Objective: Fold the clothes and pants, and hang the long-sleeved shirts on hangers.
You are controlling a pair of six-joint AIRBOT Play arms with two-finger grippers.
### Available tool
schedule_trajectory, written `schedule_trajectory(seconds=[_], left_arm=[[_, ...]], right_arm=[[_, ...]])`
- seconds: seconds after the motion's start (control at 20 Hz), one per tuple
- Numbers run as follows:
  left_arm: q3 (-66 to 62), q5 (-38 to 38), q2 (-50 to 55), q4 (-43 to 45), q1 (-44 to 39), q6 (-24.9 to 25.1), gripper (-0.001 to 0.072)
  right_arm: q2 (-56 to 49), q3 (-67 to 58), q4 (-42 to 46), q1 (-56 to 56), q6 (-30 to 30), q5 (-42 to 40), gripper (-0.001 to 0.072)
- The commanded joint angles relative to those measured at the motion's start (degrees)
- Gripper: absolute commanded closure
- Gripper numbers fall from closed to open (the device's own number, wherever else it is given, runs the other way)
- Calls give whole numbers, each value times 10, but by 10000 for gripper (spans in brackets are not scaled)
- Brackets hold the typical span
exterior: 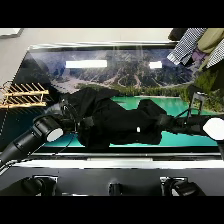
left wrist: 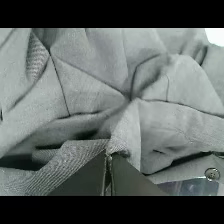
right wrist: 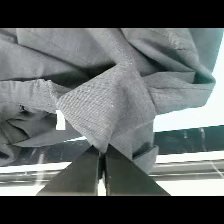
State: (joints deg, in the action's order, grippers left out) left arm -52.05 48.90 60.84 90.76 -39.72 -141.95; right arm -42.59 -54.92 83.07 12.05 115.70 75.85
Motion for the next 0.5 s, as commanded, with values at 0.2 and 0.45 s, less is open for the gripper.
schedule_trajectory(seconds=[0.2,0.45], left_arm=[[-44,28,-2,1,56,81,195],[-76,172,-63,4,283,219,186]], right_arm=[[-42,-5,-38,0,-22,-37,680],[-95,-5,-89,0,-45,-86,680]])
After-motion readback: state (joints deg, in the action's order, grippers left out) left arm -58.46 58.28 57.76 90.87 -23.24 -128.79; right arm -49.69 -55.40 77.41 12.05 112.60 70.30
